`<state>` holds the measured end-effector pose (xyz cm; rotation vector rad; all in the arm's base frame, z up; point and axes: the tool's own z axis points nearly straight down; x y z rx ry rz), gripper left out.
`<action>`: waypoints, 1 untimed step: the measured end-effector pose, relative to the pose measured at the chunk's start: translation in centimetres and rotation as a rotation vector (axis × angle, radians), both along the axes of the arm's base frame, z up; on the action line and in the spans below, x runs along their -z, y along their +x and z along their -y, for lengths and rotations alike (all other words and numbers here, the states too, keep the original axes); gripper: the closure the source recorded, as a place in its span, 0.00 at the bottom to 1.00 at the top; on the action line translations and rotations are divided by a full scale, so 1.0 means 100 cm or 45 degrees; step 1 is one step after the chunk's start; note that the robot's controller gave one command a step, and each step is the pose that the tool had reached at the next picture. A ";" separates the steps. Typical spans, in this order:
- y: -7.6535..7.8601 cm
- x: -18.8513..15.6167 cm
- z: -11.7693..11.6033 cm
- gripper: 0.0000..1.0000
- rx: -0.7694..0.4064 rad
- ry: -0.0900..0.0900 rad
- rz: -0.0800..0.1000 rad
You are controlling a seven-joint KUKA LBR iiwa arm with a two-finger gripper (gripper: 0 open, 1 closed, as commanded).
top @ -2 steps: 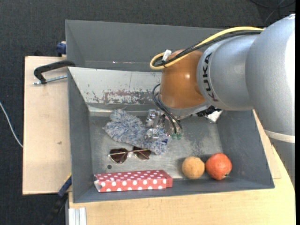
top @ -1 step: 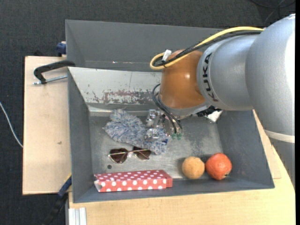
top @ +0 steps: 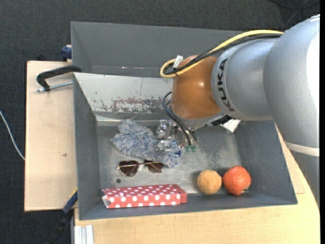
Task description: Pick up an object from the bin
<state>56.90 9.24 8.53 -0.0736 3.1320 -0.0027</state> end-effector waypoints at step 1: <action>0.028 -0.169 -0.023 1.00 -0.076 0.005 0.007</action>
Offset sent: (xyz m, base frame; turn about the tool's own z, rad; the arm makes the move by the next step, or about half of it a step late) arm 0.0000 0.0000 0.0000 0.0000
